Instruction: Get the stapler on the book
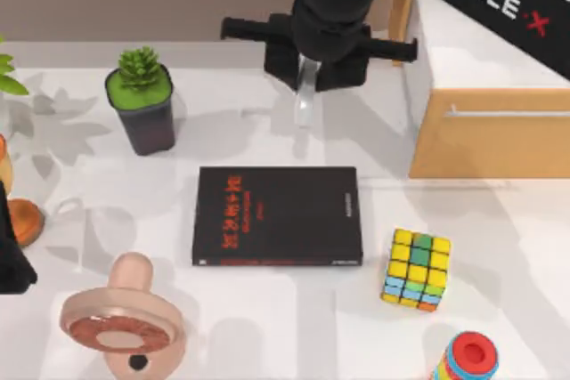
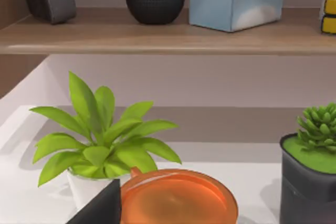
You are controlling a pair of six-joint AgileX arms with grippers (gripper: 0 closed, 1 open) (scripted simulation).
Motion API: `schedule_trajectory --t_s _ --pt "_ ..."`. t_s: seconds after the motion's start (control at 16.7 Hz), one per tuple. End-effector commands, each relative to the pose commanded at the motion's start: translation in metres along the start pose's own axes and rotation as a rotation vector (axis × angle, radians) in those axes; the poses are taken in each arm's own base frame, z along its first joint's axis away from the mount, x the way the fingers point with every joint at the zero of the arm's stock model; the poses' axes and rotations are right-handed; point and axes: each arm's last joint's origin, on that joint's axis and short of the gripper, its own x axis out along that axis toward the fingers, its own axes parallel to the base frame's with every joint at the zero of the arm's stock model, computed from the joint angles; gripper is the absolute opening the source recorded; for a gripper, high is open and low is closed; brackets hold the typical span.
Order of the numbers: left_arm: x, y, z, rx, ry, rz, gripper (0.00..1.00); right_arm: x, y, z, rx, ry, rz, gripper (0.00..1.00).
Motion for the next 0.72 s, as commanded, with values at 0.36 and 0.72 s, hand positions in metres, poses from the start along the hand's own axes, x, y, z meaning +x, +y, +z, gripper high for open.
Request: schedule_trajectory --t_s 0.36,0.72 --pt "0.000 0.000 0.000 0.000 0.000 0.000 1.00 0.058 0.038 -0.053 -0.065 0.160 -0.145 0.00" --pt "0.000 0.000 0.000 0.000 0.000 0.000 1.00 0.058 0.037 -0.052 -0.060 0.160 -0.143 0.00"
